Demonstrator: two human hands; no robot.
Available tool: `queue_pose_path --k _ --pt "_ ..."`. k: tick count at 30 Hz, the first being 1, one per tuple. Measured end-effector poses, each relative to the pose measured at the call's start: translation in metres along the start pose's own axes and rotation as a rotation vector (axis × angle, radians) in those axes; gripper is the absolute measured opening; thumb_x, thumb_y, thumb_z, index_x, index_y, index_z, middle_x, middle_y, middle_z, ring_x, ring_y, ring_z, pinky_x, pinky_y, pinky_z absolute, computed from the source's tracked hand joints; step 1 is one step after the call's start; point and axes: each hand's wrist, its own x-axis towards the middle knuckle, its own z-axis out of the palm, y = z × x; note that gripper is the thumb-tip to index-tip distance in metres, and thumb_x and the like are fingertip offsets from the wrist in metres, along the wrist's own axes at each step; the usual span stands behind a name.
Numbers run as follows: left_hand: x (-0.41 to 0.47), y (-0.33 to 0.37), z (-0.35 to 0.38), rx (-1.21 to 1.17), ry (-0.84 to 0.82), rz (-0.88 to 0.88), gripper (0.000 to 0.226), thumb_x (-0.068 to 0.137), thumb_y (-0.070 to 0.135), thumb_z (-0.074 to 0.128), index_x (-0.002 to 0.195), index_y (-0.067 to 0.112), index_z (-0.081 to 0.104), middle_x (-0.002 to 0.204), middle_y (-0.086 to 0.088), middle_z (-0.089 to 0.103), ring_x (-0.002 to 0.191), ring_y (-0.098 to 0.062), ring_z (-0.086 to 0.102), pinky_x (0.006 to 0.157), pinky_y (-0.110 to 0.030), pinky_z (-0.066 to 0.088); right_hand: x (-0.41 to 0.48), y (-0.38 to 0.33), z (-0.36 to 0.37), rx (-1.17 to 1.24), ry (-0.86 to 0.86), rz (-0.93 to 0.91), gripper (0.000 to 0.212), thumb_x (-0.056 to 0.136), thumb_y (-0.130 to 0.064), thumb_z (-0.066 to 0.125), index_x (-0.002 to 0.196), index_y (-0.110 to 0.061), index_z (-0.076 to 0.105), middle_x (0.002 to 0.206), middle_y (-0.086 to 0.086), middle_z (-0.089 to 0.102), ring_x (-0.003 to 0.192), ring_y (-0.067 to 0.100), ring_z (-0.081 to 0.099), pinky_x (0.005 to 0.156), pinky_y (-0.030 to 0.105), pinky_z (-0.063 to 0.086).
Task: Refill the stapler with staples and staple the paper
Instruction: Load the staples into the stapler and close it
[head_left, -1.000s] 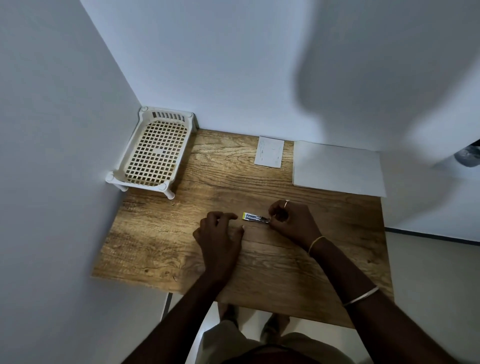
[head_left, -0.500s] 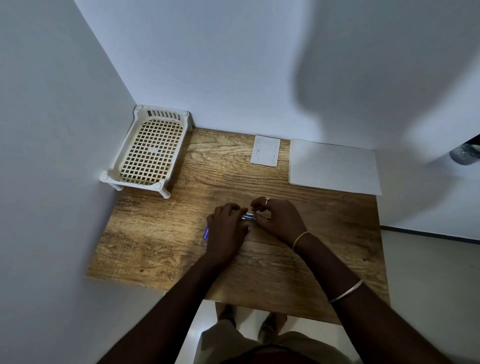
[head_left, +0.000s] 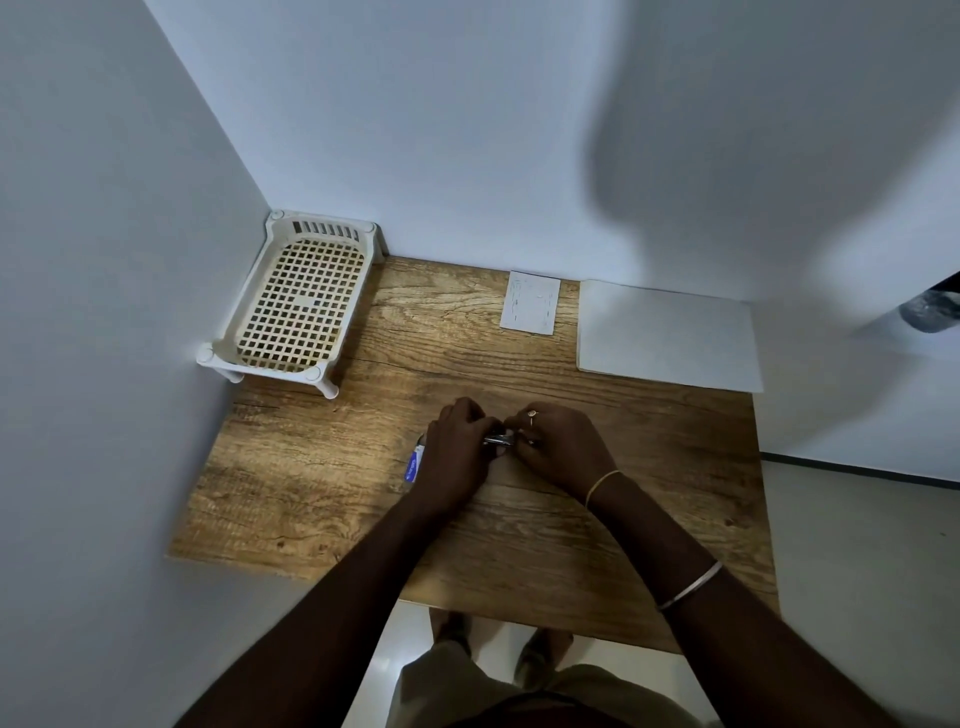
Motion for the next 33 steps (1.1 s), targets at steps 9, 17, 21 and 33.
queue_pose_path --k 9,17,21,33 --pt "0.004 -0.001 0.005 0.128 -0.009 0.182 0.021 0.096 0.022 0.06 0.111 0.008 0.068 0.114 -0.01 0.062 0.103 -0.029 0.056 0.083 -0.042 0.043 -0.014 0.007 0.008 0.08 0.069 0.157 0.031 0.078 -0.018 0.073 0.108 -0.022 0.078 0.101 -0.004 0.078 0.088 0.013 0.072 0.079 0.021 0.051" --pt "0.006 0.008 -0.002 -0.236 0.063 0.072 0.031 0.085 0.01 0.077 0.115 0.005 0.071 0.109 -0.007 0.068 0.097 -0.019 0.064 0.079 -0.017 0.04 -0.018 0.012 0.003 0.251 0.163 0.27 0.025 0.078 -0.012 0.076 0.102 -0.02 0.079 0.094 -0.007 0.078 0.083 -0.001 0.068 0.078 0.013 0.051" --pt "0.006 0.013 -0.008 -0.592 0.158 -0.162 0.024 0.082 0.02 0.083 0.105 0.016 0.076 0.1 0.009 0.074 0.09 0.001 0.066 0.079 -0.008 0.046 -0.018 0.015 -0.001 0.351 0.202 0.336 0.024 0.077 -0.007 0.078 0.098 -0.019 0.08 0.087 -0.014 0.074 0.081 -0.006 0.068 0.074 0.007 0.049" --pt "0.017 0.016 -0.011 -1.274 0.166 -0.262 0.013 0.086 0.014 0.079 0.099 0.011 0.077 0.101 -0.013 0.077 0.1 -0.025 0.073 0.086 -0.037 0.059 -0.004 -0.022 -0.047 0.51 0.433 0.207 0.018 0.082 -0.011 0.077 0.099 -0.018 0.079 0.096 -0.008 0.078 0.09 0.002 0.073 0.083 0.025 0.06"
